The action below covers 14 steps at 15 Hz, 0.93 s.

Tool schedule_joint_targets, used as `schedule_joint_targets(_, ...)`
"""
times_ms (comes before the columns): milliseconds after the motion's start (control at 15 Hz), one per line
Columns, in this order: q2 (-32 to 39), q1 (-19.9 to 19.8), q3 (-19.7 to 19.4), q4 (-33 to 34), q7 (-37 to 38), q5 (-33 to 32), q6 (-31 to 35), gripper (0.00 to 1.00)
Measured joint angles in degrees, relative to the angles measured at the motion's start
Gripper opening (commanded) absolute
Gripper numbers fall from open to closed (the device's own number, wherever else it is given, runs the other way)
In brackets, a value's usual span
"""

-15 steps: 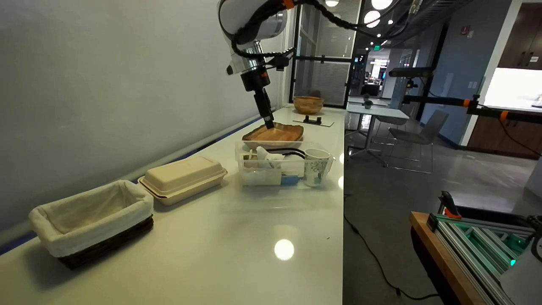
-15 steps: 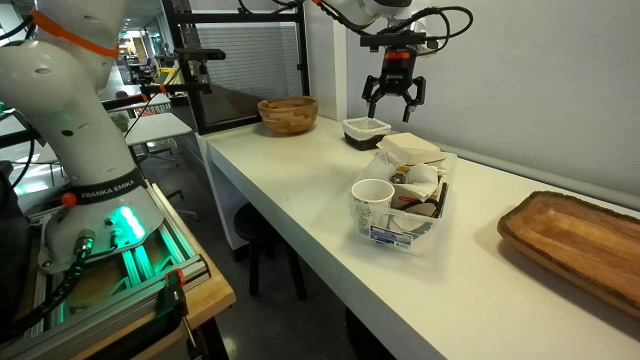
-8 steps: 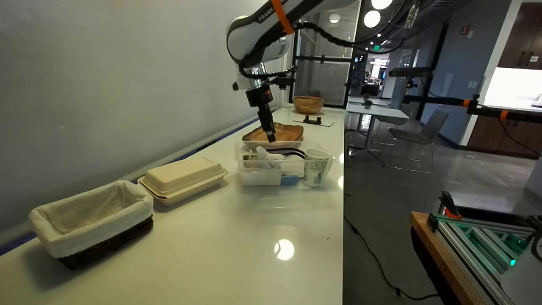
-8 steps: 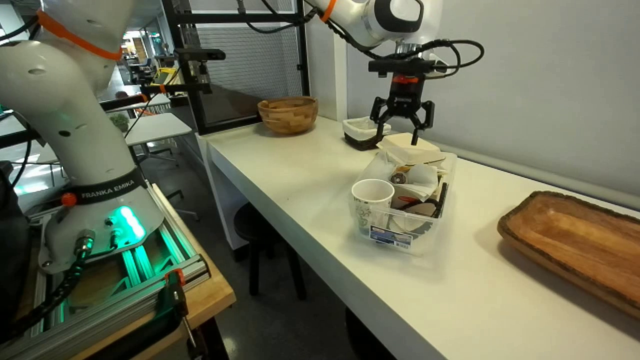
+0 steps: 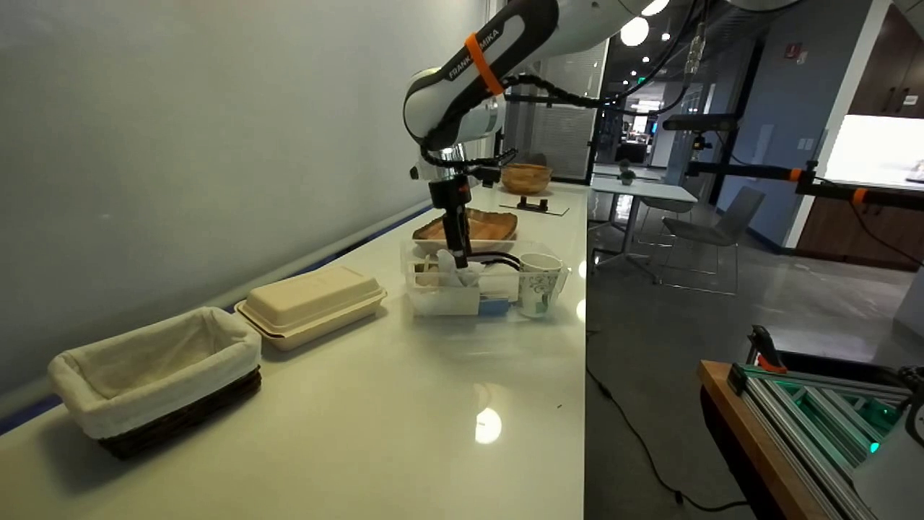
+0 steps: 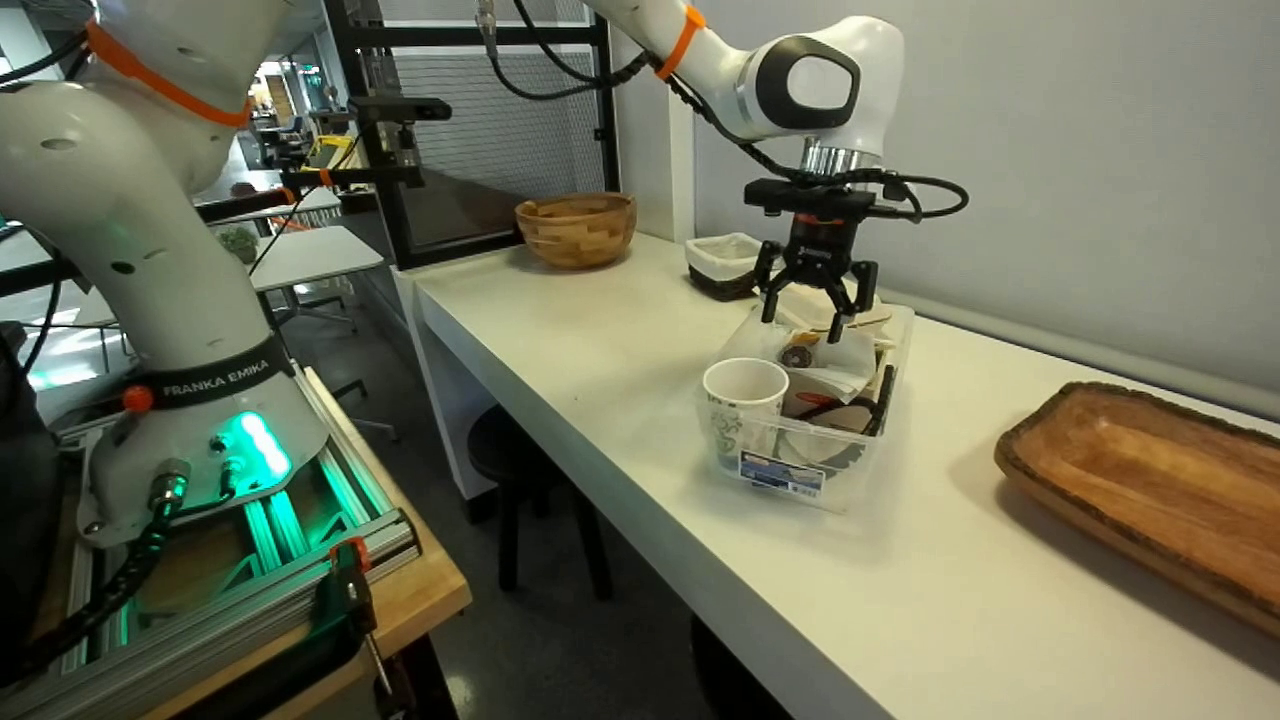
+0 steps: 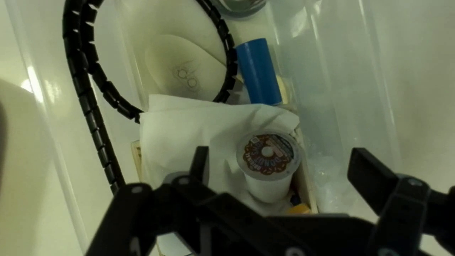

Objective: Remove the wooden box from the lunchbox and put it on the table

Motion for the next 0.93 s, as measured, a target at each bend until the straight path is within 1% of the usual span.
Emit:
schedule_joint_targets(467, 0.3, -0.03, 0.17, -0.05, -0.05, 0.17, 0.79, 1.0)
schedule_joint_targets(933, 1.62, 0.02, 0.28, -0.38, -0.59, 0.14, 4.62, 1.0)
